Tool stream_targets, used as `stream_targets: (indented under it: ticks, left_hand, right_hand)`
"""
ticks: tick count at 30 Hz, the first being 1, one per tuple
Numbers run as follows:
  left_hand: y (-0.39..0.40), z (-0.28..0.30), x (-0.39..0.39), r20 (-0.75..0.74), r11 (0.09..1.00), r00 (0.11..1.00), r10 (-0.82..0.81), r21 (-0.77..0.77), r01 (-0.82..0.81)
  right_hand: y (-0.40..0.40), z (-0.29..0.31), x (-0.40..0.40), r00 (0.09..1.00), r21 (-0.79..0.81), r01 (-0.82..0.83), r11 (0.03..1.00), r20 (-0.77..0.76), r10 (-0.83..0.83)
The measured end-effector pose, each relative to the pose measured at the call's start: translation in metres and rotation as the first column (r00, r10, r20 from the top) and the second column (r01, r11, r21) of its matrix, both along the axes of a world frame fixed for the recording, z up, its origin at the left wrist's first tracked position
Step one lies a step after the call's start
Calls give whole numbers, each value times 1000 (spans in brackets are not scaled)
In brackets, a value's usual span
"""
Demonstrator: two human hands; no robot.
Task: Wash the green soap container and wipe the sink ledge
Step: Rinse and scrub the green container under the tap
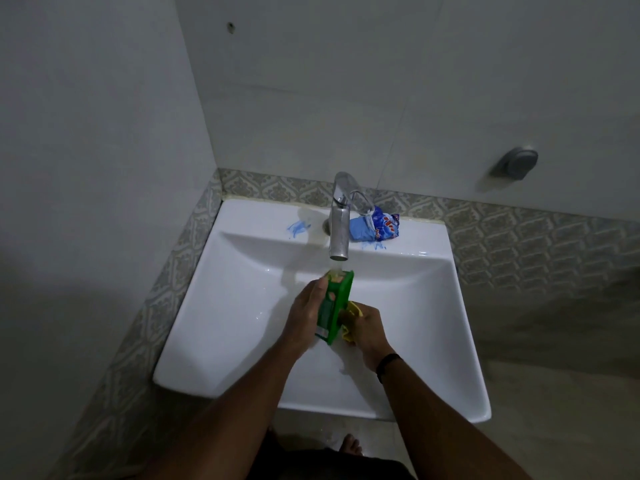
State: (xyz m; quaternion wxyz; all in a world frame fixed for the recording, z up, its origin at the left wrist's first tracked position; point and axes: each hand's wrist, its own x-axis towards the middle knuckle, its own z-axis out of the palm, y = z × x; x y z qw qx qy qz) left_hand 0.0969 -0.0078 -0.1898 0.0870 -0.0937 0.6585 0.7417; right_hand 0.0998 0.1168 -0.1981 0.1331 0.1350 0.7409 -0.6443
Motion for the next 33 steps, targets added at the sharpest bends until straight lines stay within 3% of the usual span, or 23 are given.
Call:
stream_targets:
  ticks: [6, 12, 20, 23, 29, 33]
  left_hand:
    - [3, 2, 3, -101, 1000, 995, -19, -16, 18]
    - [1, 0, -1, -63, 999, 998, 8, -36, -10]
    - [-7, 0, -9, 149, 970, 989, 16, 238, -52]
    - [-10, 0, -11, 206, 973, 978, 16, 224, -63]
    - [-11, -7, -16, 416, 948, 908, 41, 272, -167]
    - [-18, -13, -20, 557, 892, 831, -18, 385, -238]
  right_hand:
    - [1, 2, -5, 999, 13, 6, 1000, -33, -6]
    - [1, 1, -6, 1000, 18, 2, 1000, -7, -2]
    - [5, 3, -10, 995, 8, 3, 1000, 101, -4]
    - [6, 1, -12, 995, 51, -64, 997, 79, 60]
    - [8, -11, -10, 990, 155, -139, 978, 36, 135]
    - [3, -9, -4, 998, 115, -63, 991, -1, 64]
